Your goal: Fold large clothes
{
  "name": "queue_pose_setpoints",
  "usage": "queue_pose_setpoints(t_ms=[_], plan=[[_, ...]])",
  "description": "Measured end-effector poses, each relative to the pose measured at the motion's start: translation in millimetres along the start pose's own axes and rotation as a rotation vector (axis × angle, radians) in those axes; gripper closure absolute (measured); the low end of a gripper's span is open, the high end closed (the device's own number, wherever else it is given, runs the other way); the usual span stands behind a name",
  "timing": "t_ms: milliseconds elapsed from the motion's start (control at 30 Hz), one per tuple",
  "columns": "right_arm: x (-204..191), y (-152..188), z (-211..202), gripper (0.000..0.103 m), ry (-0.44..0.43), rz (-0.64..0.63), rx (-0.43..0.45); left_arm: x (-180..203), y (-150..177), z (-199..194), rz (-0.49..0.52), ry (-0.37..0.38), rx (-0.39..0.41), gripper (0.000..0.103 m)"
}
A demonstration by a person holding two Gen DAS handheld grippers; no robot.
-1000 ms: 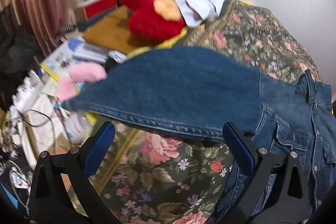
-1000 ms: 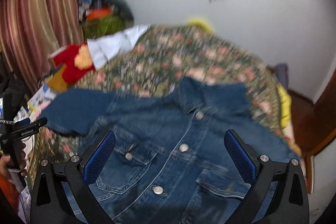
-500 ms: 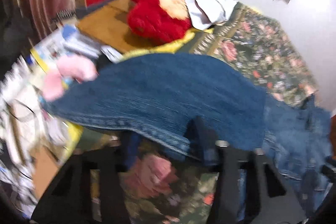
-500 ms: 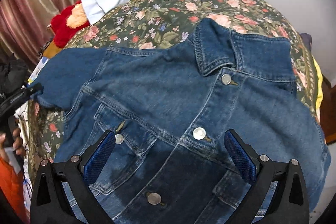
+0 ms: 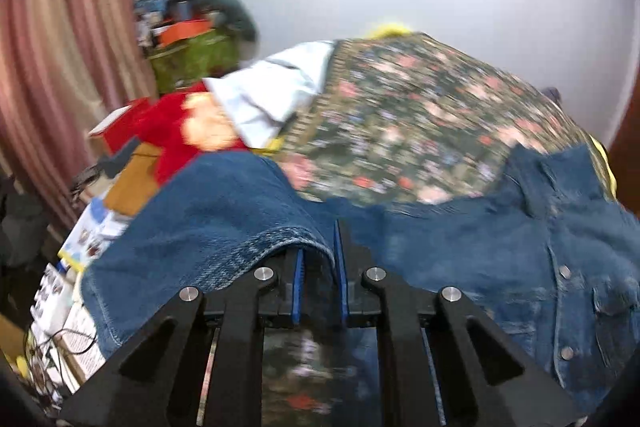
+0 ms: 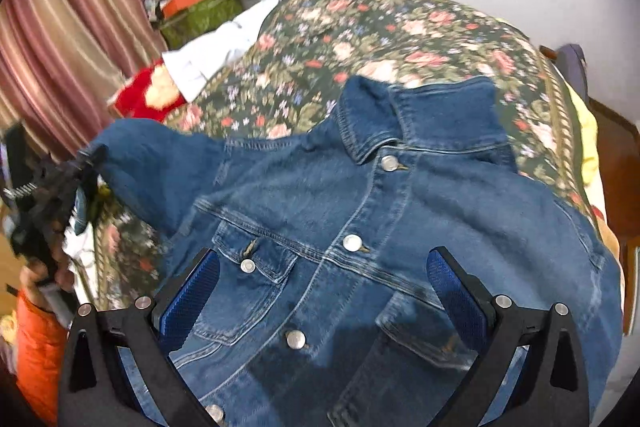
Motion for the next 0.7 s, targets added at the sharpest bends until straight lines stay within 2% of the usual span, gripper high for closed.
queue_pose_setpoints(t_ms=[67,167,333,433,467,500,567,700], plan=[[6,4,-17,0.0,0.002,0.02,0.022,25,9,-3,0.034,0.048,-0.012,0.09],[16,12,-36,0.0,0.015,0.033,0.036,71,30,5,0.093,0.153,-0.1,0.09],[38,30,-66,0.0,0.053,0.061,0.058,115,71,33,0.152,0.217,-0.283,0.09],[47,39,-83,0.0,0.058,0.087,0.076,120,89,40,0.133,0.238,-0.378,0.082],[50,41,-88,0.0,0.059,0.095,0.08,117,93,38,0.121,0.245,-0.391,0.071],[53,44,-92,0.0,0.061,0.102,0.084,114,97,35,0.108,0.256,-0.394,0.056],[57,48,-98,0.0,0.065,0.112,0.088,98,100,22,0.062,0.278,-0.38,0.037],[60,52,-101,0.0,0.075,0.116,0.093,46,104,-1,-0.059,0.28,-0.334,0.031]])
Point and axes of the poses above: each gripper's, at about its wrist camera, not at the fingertips, and z roughly the way its jaws point, x to its right, y to its underside, the point moved 4 cm from there along z, roughly the way its jaws point, and after that the axes turned 11 degrees about -y, right-handed, at the moved point
